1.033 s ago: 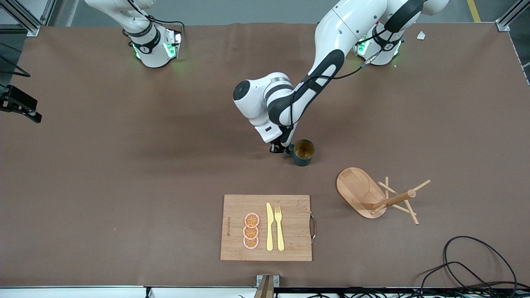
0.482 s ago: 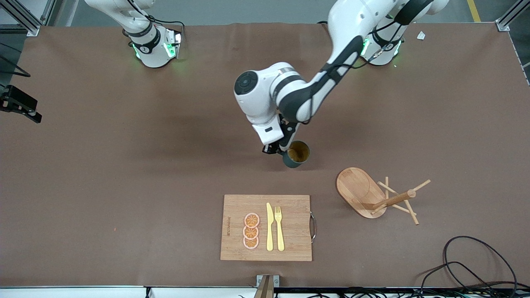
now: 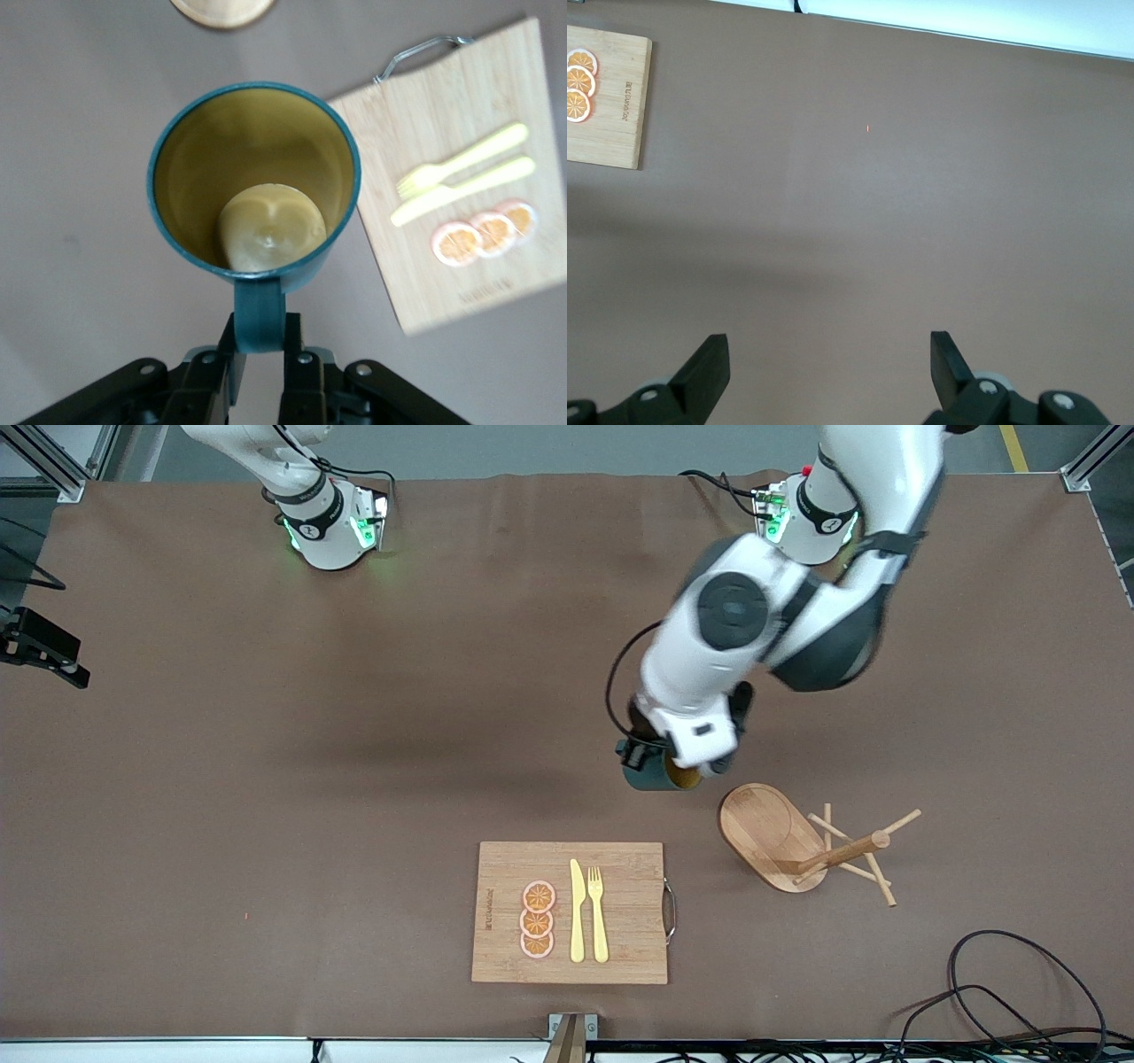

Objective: Pass cup and hang on rack
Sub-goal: 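Lift the mug by its handle with the left gripper toward the rack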

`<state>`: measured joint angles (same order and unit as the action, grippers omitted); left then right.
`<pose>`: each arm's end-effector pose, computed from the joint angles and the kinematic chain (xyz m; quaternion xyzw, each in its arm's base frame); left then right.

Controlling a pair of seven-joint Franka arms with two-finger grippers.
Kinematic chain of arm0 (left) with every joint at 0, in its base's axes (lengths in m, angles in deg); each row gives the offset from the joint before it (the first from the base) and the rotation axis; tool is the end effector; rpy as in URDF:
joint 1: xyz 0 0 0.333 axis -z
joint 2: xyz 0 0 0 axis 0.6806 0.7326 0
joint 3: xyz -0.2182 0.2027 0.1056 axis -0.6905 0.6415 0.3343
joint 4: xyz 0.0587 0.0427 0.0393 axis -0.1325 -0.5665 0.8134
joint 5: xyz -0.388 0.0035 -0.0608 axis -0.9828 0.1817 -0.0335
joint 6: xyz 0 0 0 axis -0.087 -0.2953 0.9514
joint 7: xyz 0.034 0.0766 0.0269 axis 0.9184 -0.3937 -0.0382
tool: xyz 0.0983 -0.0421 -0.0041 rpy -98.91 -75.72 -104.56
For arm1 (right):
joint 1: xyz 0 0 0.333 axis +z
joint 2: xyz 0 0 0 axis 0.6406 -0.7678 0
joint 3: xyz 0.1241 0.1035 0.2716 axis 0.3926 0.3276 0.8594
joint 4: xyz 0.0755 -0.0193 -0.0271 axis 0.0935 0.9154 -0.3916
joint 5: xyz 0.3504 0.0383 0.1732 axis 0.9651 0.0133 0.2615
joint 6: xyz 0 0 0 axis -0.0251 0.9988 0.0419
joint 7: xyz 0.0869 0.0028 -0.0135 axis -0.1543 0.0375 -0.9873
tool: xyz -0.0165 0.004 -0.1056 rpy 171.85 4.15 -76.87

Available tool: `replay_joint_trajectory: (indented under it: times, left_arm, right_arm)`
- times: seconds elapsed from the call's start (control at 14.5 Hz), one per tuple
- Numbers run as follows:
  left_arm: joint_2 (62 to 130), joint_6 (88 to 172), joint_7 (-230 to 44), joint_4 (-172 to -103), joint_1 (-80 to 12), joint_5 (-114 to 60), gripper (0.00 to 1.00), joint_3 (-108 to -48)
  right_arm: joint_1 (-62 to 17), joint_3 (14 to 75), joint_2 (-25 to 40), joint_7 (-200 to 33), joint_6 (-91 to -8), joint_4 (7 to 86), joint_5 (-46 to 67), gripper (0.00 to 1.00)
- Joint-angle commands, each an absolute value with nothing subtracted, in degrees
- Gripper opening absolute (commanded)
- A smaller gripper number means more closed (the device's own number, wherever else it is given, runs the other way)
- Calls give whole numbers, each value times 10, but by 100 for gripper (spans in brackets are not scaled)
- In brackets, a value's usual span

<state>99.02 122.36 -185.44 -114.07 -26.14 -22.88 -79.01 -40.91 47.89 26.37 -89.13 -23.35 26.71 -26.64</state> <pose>0.5977 -0.3825 0.4738 0.8258 0.5480 -0.0917 0.0967 0.5762 -0.0313 0.6687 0.9965 0.0676 0.0490 0.0094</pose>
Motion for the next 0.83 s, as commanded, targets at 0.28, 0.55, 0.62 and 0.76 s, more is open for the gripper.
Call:
replay_joint_trajectory:
  times: [0.28, 0.55, 0.62, 0.76]
  left_arm:
    - [967, 1224, -1669, -1156, -407, -478, 0, -795]
    - [981, 1191, -1559, -1157, -469, -587, 0, -794]
    - [987, 1174, -1525, -1158, -483, -620, 0, -794]
    - [998, 1137, -1472, -1158, -504, -644, 0, -793]
  right_arm:
    - [-418, 487, 264, -900, -230, 265, -268, 100]
    - [-416, 488, 264, -902, -229, 265, -268, 100]
    - [-416, 488, 264, -902, -229, 265, -268, 100]
    - [-416, 488, 264, -902, -229, 265, -268, 100]
